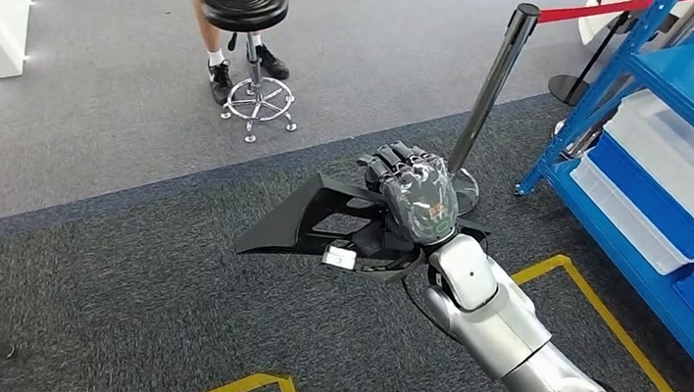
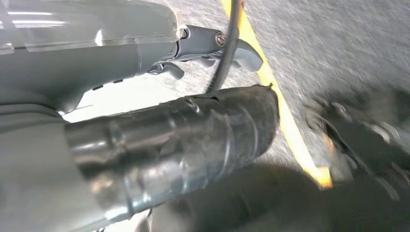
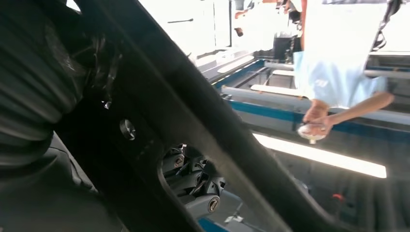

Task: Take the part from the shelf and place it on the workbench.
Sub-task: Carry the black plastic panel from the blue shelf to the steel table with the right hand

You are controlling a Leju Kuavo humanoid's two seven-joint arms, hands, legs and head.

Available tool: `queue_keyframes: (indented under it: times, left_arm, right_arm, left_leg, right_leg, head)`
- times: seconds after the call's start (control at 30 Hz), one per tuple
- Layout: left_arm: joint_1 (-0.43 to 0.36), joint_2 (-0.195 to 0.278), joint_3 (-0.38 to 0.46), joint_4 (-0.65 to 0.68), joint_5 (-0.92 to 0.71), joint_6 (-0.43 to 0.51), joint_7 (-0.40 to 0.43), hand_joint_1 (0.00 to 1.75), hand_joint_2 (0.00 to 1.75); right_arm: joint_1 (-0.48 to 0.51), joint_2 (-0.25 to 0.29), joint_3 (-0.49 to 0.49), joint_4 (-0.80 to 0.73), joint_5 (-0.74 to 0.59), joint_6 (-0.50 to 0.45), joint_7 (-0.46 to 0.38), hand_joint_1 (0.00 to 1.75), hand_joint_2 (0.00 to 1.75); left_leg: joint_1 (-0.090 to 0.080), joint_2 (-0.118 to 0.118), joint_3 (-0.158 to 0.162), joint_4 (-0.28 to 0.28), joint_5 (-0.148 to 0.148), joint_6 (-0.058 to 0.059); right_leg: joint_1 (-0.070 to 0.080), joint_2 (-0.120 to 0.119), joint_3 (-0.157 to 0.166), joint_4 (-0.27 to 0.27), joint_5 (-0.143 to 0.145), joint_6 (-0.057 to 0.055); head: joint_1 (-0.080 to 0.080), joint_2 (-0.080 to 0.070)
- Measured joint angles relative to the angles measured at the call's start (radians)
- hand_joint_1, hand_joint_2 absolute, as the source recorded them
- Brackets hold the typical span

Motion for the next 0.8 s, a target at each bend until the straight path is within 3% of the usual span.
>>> queue_keyframes:
  times: [0.03, 0.07, 0.1, 0.17, 0.23, 0.3, 0.37, 0.43, 0.5, 0.57, 0.6, 0.63, 0.7, 0.77, 0.8]
  left_arm:
    - [0.001, 0.000, 0.000, 0.000, 0.003, -0.005, -0.004, 0.00, 0.00]
    - [0.002, 0.001, 0.000, 0.000, 0.006, -0.010, -0.009, 0.00, 0.00]
    - [0.003, 0.001, 0.000, 0.000, 0.009, -0.014, -0.013, 0.00, 0.00]
    - [0.004, 0.000, 0.000, 0.000, 0.010, -0.018, -0.017, 0.00, 0.00]
    - [0.004, -0.002, 0.001, 0.000, 0.010, -0.018, -0.019, 0.00, 0.00]
    - [0.005, -0.003, 0.001, 0.000, 0.010, -0.018, -0.020, 0.00, 0.00]
    - [0.007, -0.001, 0.002, 0.000, 0.010, -0.018, -0.020, 0.00, 0.00]
    - [0.008, 0.001, 0.002, 0.000, 0.010, -0.018, -0.021, 0.00, 0.00]
    - [0.008, 0.001, 0.002, 0.000, 0.010, -0.018, -0.022, 0.00, 0.00]
    - [0.007, 0.000, 0.002, 0.000, 0.010, -0.018, -0.023, 0.00, 0.00]
    - [0.008, 0.000, 0.002, 0.000, 0.010, -0.018, -0.023, 0.00, 0.00]
    - [0.009, 0.000, 0.002, 0.000, 0.010, -0.018, -0.024, 0.00, 0.00]
    - [0.009, 0.000, 0.002, 0.000, 0.010, -0.017, -0.024, 0.00, 0.00]
    - [0.008, 0.000, 0.002, 0.000, 0.010, -0.017, -0.025, 0.00, 0.00]
    - [0.008, 0.000, 0.002, 0.000, 0.010, -0.017, -0.025, 0.00, 0.00]
  right_arm:
    - [0.002, -0.001, 0.000, 0.002, 0.000, 0.000, 0.000, 1.75, 1.75]
    - [0.003, -0.001, 0.000, 0.004, 0.000, 0.000, 0.000, 1.75, 1.75]
    - [0.004, -0.001, 0.000, 0.006, 0.000, 0.000, 0.000, 1.75, 1.75]
    - [0.003, -0.001, 0.000, 0.007, 0.000, 0.000, 0.000, 1.75, 1.75]
    - [-0.001, -0.001, 0.000, 0.007, 0.000, 0.000, 0.000, 1.75, 1.75]
    - [-0.004, -0.001, 0.000, 0.007, 0.000, 0.000, 0.001, 1.75, 1.75]
    - [-0.007, -0.001, 0.001, 0.007, 0.000, 0.000, 0.000, 1.75, 1.75]
    - [-0.012, 0.000, 0.002, 0.007, 0.000, 0.001, 0.000, 1.75, 1.75]
    - [-0.014, 0.001, 0.003, 0.007, 0.000, 0.001, 0.000, 1.75, 1.75]
    - [-0.015, 0.000, 0.004, 0.009, 0.000, 0.002, 0.000, 1.75, 1.75]
    - [-0.015, 0.000, 0.004, 0.011, 0.000, 0.002, 0.000, 1.75, 1.75]
    - [-0.015, 0.000, 0.005, 0.012, 0.000, 0.002, 0.000, 1.75, 1.75]
    - [-0.018, 0.000, 0.006, 0.012, 0.000, 0.002, 0.000, 1.75, 1.75]
    - [-0.022, 0.000, 0.008, 0.012, 0.000, 0.002, 0.001, 1.75, 1.75]
    - [-0.024, 0.000, 0.009, 0.012, 0.000, 0.002, 0.001, 1.75, 1.75]
  left_leg:
    - [-0.003, -0.013, -0.013, 0.002, 0.008, 0.003]
    - [-0.007, -0.026, -0.026, 0.005, 0.017, 0.005]
    - [-0.010, -0.041, -0.038, 0.009, 0.025, 0.006]
    - [-0.013, -0.069, -0.058, 0.019, 0.037, 0.004]
    - [-0.014, -0.092, -0.075, 0.031, 0.045, -0.002]
    - [-0.013, -0.113, -0.086, 0.037, 0.054, -0.012]
    - [-0.013, -0.127, -0.092, 0.039, 0.060, -0.023]
    - [-0.013, -0.090, -0.115, 0.081, 0.030, -0.035]
    - [-0.004, -0.034, -0.166, 0.194, -0.039, -0.050]
    - [0.013, -0.015, -0.211, 0.303, -0.082, -0.065]
    - [0.022, -0.011, -0.212, 0.314, -0.078, -0.072]
    - [0.030, -0.005, -0.192, 0.288, -0.058, -0.079]
    - [0.039, 0.028, -0.112, 0.154, -0.003, -0.087]
    - [0.031, 0.060, -0.057, 0.059, 0.025, -0.079]
    - [0.024, 0.064, -0.051, 0.043, 0.024, -0.069]
  right_leg:
    - [0.004, 0.010, -0.016, 0.062, -0.027, -0.003]
    - [0.008, 0.012, -0.019, 0.098, -0.032, -0.006]
    - [0.012, 0.014, -0.005, 0.100, -0.022, -0.011]
    - [0.019, 0.029, 0.078, -0.008, 0.020, -0.026]
    - [0.022, 0.064, 0.157, -0.131, 0.034, -0.038]
    - [0.025, 0.077, 0.178, -0.173, 0.029, -0.043]
    - [0.023, 0.056, 0.179, -0.185, 0.036, -0.048]
    - [0.016, 0.031, 0.181, -0.199, 0.049, -0.058]
    - [0.015, 0.004, 0.179, -0.205, 0.055, -0.062]
    - [0.014, -0.025, 0.176, -0.204, 0.057, -0.060]
    - [0.014, -0.039, 0.175, -0.204, 0.057, -0.058]
    - [0.013, -0.052, 0.175, -0.203, 0.056, -0.055]
    - [0.011, -0.076, 0.177, -0.201, 0.052, -0.045]
    - [0.011, -0.096, 0.180, -0.199, 0.047, -0.030]
    - [0.012, -0.106, 0.182, -0.199, 0.046, -0.022]
  head:
    - [0.000, 0.000]
    - [0.000, 0.000]
    - [0.000, 0.000]
    - [0.000, 0.000]
    - [0.000, 0.000]
    - [0.001, 0.000]
    - [0.002, 0.000]
    - [0.001, 0.000]
    - [-0.001, 0.000]
    - [-0.001, 0.000]
    - [-0.001, 0.000]
    - [-0.001, 0.000]
    - [-0.001, 0.000]
    - [0.000, 0.000]
    - [0.000, 0.000]
